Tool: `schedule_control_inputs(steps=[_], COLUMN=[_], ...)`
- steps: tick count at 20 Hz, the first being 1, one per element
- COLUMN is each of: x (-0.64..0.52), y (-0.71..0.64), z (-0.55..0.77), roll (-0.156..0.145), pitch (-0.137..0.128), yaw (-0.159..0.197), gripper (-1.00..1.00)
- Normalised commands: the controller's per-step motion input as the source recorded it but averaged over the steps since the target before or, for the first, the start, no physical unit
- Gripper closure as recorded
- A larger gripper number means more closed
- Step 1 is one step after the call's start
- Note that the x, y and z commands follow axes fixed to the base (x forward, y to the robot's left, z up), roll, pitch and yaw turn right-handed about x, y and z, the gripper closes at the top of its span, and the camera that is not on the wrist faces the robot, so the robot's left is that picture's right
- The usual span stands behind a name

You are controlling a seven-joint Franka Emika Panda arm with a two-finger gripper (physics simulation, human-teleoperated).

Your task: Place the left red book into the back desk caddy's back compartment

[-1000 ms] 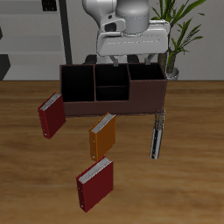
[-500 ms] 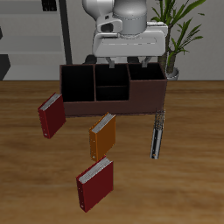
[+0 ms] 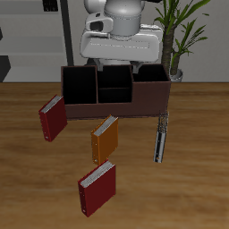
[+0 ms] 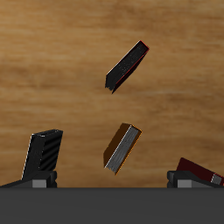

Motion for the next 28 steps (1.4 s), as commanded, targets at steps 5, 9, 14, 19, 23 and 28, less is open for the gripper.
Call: schedule_control_inputs(steps=[5, 9, 14, 19, 23, 28], x=[0.35, 0.49, 0.35, 0.42, 0.31, 0.24], y=[-0.1, -0.11, -0.05, -0.13, -0.06, -0.1], z=[0.01, -0.03, -0.05, -0.1, -0.23, -0.22], roll=[-0.008, -0.005, 0.006, 0.0, -0.005, -0.016], pitch=[-0.014, -0.022, -0.021, -0.033, 0.003, -0.001], yaw=[0.017, -0.01, -0.023, -0.076, -0.044, -0.03], gripper=[-1.0, -1.0, -1.0, -1.0, -1.0, -1.0])
